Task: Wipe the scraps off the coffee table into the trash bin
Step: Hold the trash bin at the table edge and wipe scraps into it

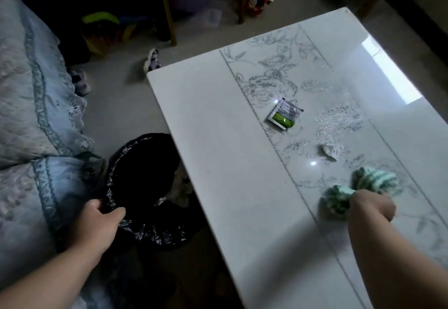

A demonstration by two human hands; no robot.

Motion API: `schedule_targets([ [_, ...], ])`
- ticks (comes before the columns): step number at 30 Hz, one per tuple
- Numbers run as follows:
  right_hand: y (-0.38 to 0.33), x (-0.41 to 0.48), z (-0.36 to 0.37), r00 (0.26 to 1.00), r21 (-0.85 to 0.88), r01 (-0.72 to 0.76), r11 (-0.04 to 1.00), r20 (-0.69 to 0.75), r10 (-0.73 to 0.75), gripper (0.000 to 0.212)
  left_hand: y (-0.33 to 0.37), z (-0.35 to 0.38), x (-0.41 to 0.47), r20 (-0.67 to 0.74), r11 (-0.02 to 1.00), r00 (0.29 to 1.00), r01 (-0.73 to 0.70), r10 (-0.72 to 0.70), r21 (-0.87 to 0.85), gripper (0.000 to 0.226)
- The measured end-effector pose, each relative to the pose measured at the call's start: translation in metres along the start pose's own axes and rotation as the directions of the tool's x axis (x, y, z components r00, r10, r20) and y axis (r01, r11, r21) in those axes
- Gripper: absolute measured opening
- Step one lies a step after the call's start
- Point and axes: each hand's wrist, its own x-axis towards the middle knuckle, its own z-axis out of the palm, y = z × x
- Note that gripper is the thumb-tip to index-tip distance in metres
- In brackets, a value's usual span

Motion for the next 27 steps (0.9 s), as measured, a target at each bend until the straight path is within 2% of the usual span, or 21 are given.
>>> schedule_targets([
  [3,-0.038,0.009,0.02,0.993,-0.091,0.09,0.992,0.08,-0.083,0.035,0.003,0.01,0.007,-0.022,1.0,1.0,0.001,-0.001,-0.003,0.059],
  [6,-0.075,0.019,0.044,0.988,-0.185,0.154,0.971,0.028,-0.151,0.037,0.01,0.017,0.009,-0.033,1.0,0.999,0.0,0.0,0.017,0.049],
  [9,-0.102,0.014,0.064,0.96,-0.183,0.265,0.947,0.145,-0.24,0.042,0.012,0.024,0.013,-0.027,1.0,1.0,0.005,-0.005,0.018,0.053],
  [13,-0.129,0.002,0.095,0.893,-0.184,0.412,0.892,0.273,-0.357,0.053,0.015,0.029,0.011,-0.052,1.0,0.999,0.015,-0.015,0.007,0.056],
  [16,-0.139,-0.012,0.116,0.81,-0.196,0.532,0.824,0.401,-0.427,0.052,0.011,0.03,0.015,-0.044,1.0,0.999,0.016,-0.016,0.012,0.061],
  [20,-0.139,-0.036,0.135,0.678,-0.215,0.695,0.686,0.513,-0.527,0.043,0.008,0.027,0.022,-0.044,1.0,0.999,0.018,-0.018,0.005,0.046],
  [24,-0.123,-0.067,0.143,0.623,-0.194,0.747,0.636,0.54,-0.566,0.043,0.005,0.025,0.031,-0.034,1.0,0.999,0.004,-0.004,0.005,0.046],
  [27,-0.104,-0.099,0.15,0.597,-0.16,0.758,0.633,0.561,-0.573,0.044,0.006,0.022,0.041,-0.032,1.0,0.999,-0.022,0.022,-0.008,0.029],
])
